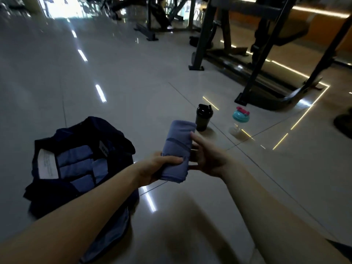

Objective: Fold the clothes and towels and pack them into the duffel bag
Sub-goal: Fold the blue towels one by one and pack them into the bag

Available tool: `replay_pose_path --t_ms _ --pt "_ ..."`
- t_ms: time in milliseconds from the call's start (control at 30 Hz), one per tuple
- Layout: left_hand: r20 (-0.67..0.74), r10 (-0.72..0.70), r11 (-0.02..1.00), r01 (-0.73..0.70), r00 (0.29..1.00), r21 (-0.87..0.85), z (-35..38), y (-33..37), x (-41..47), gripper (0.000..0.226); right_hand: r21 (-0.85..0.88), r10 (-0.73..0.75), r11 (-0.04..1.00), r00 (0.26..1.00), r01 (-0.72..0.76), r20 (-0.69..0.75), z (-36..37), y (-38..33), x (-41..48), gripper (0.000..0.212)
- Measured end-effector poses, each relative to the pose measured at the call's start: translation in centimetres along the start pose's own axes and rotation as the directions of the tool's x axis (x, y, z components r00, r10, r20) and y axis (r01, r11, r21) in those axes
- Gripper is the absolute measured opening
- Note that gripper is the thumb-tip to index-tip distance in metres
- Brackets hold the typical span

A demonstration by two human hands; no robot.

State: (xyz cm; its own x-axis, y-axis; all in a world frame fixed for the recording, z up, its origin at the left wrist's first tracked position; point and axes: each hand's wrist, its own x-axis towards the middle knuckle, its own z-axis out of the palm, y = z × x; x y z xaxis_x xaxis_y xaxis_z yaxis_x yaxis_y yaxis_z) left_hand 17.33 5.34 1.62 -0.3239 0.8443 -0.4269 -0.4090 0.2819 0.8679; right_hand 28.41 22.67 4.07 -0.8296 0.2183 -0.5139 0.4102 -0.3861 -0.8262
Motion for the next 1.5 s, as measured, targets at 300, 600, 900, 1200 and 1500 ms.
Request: replay_pose_path --t_ms 300,600,900,1200,1500 --pt "0.043 0.069 0.978 -0.076 0.997 0.192 0.4 0.3 -2.9 0.053 -0.134 -0.281 0.957 0.935 0.257 -0.216 5.3 -3.6 -2.3 0.032" --pt "-0.181 0.059 0.936 0.008 0.982 0.351 -6.8 4.5 -5.8 0.078 -0.182 -0.271 0.951 0.959 0.251 -0.09 8.6 -5.4 3.3 0.044" --pt "-0.451 0.149 0.89 0.079 0.88 0.45 -18.2 11.4 -10.6 0.069 -0.357 -0.135 0.905 0.952 0.231 0.273 17.4 -4.5 10.1 0.033" --pt "-0.394 0.104 0.797 0.16 0.913 0.582 -23.0 15.2 -7.5 0.029 -0.197 -0.162 0.958 0.961 0.208 0.225 21.8 -4.2 14.3 0.044" --pt "-0.588 0.159 0.896 0.135 0.793 0.424 -31.2 9.3 -4.4 0.035 -0.385 -0.107 0.912 0.988 0.142 0.112 22.5 -1.0 18.9 0.015"
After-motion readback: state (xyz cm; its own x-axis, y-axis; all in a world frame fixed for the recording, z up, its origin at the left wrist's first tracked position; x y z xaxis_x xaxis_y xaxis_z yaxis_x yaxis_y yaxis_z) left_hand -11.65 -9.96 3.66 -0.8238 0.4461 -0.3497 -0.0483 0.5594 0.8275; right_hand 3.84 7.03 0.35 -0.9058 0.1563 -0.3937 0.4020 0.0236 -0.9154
